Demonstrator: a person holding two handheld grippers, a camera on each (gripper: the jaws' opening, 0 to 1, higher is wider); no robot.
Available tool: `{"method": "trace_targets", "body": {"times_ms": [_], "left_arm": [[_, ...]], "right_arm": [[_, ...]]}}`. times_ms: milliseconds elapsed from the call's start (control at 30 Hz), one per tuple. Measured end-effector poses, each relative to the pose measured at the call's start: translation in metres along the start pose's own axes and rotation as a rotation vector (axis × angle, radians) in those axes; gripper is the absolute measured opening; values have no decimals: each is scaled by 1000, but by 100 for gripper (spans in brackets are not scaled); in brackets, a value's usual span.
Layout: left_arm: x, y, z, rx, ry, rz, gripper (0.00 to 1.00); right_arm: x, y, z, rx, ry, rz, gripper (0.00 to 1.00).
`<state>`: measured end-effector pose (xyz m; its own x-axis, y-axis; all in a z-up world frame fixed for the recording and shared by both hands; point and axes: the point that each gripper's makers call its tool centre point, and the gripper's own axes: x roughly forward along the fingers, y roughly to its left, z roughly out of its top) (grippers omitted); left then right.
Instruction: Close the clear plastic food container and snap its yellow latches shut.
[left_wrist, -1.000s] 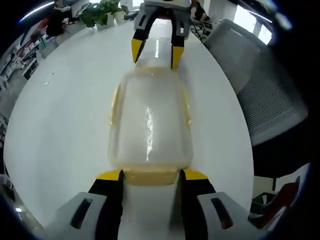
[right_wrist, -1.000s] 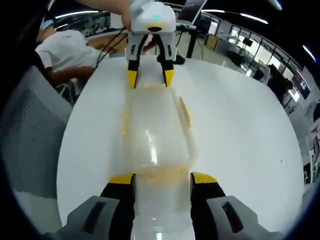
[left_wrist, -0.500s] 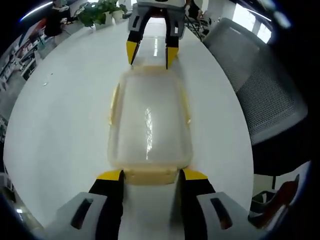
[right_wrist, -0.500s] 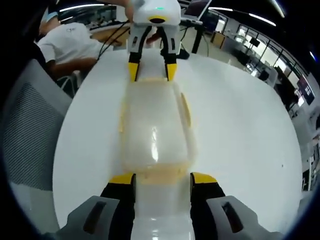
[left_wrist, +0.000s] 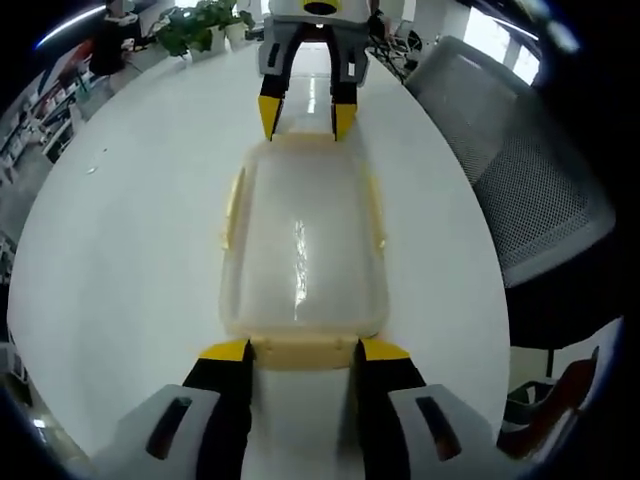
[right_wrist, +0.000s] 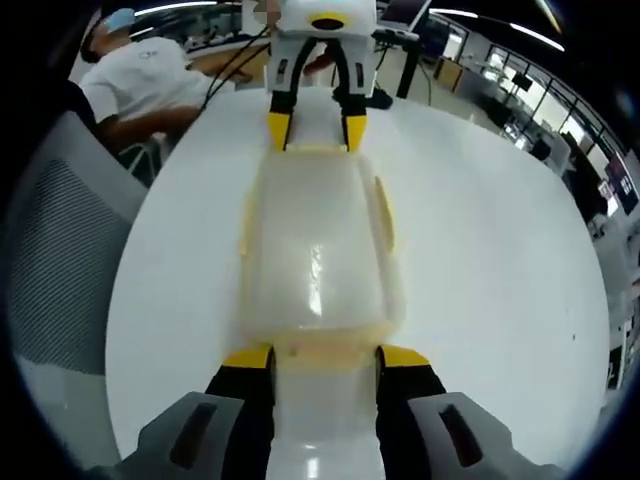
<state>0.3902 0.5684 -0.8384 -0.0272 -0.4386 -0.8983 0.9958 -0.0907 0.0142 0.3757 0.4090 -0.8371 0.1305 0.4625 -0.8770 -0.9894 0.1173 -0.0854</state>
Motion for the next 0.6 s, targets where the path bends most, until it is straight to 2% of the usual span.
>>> {"method": "trace_targets", "body": {"times_ms": [467,600], "left_arm": [[1,0,1,-4,13,3,40],[1,0,1,-4,24,4,40]], "right_arm": [[2,0,-1,19,7,12,39],[2,0,0,-2,21,19,39]]}}
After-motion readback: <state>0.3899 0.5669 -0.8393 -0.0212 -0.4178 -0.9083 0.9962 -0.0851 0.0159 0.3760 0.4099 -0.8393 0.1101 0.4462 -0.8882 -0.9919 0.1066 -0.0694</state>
